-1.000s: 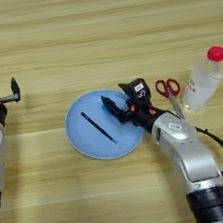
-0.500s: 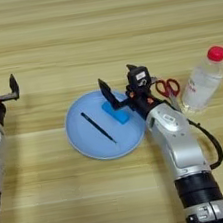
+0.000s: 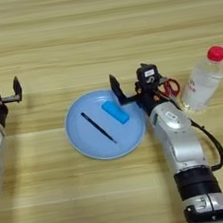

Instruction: Move the objects on the table

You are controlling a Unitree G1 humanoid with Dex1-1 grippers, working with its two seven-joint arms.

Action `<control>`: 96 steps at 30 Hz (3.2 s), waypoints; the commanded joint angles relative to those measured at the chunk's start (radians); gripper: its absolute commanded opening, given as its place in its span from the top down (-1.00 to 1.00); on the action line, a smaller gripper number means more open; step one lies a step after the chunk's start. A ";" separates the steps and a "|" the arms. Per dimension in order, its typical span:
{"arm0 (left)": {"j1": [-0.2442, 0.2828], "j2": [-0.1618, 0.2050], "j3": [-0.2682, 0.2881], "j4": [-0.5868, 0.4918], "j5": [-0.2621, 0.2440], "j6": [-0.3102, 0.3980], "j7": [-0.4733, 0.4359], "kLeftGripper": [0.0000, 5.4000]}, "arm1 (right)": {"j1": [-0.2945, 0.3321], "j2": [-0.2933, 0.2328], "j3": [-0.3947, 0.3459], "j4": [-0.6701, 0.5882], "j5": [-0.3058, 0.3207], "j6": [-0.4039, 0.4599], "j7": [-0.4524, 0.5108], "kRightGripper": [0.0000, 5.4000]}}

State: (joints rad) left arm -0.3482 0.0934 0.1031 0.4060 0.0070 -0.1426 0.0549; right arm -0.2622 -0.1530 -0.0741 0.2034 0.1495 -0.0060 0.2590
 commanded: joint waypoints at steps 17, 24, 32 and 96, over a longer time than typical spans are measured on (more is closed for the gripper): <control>-0.015 0.011 -0.015 0.010 0.008 -0.013 -0.009 -1.00 | -0.025 0.013 -0.010 0.052 -0.016 -0.001 -0.046 -0.99; -0.020 0.012 -0.015 0.017 0.007 -0.017 -0.010 -1.00 | -0.032 0.017 -0.016 0.064 -0.011 -0.003 -0.059 -0.99; -0.026 0.013 -0.014 0.029 0.006 -0.025 -0.011 -1.00 | -0.027 0.035 -0.024 0.061 0.005 -0.003 -0.075 -0.99; -0.025 0.009 -0.015 0.032 0.009 -0.029 -0.011 -1.00 | -0.045 0.007 -0.059 0.140 -0.044 -0.005 -0.144 -0.99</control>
State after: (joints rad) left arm -0.3649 0.0983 0.0937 0.4357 0.0063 -0.1649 0.0454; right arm -0.2890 -0.1488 -0.1244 0.3486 0.0990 -0.0116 0.1152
